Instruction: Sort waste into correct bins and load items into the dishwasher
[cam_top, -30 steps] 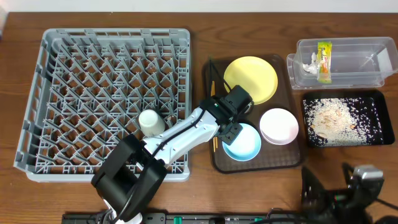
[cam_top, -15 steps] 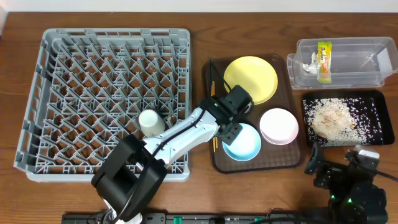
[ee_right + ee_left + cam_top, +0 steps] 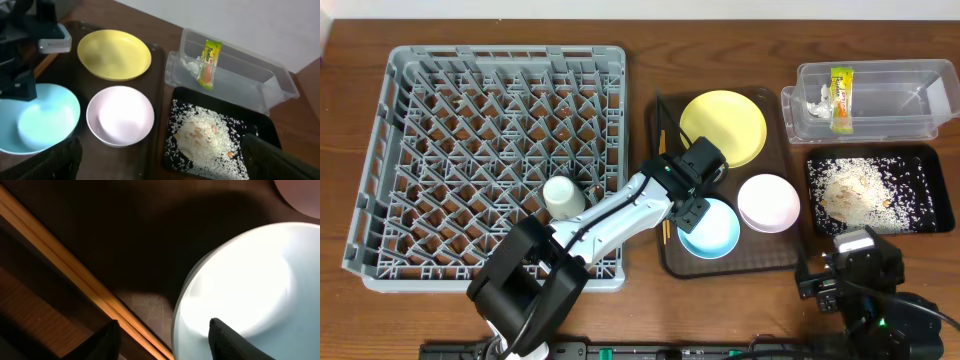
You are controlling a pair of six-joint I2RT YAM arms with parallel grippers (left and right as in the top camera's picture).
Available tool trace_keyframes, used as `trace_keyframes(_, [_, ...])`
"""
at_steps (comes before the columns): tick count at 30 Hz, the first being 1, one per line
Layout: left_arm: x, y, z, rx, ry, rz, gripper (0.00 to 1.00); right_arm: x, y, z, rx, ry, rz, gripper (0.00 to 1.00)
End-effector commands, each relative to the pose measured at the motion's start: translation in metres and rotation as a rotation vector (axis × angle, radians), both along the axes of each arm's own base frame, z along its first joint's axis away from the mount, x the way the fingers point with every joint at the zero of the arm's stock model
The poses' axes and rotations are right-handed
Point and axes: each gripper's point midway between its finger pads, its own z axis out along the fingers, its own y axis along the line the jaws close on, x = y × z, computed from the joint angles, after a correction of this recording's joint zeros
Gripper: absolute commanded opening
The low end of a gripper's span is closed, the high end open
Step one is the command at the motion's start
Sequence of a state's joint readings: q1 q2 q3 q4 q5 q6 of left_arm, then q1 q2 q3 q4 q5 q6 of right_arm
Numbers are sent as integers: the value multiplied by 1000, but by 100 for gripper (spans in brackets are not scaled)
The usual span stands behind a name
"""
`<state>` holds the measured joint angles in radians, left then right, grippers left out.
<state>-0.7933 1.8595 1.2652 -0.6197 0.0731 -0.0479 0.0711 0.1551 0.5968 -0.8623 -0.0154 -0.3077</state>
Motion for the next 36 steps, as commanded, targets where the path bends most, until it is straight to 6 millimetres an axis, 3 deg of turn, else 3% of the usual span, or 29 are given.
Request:
trace_keyframes(1, [-3,1,-7,13,13,-10,53,-1,3,-3,-34,8,37,99])
trace_keyframes(15, [-2,-2,-8,0,11,-13,50,-12,3,-25,-38,107,39,99])
trace_keyframes(24, [-4,-4,-15,-18,8,-17,50,-29,2,-50,-43,229,41,99])
trace_keyframes(36, [-5,-2,-21,-18,8,-16,41,-29,2,-50,-43,230,41,99])
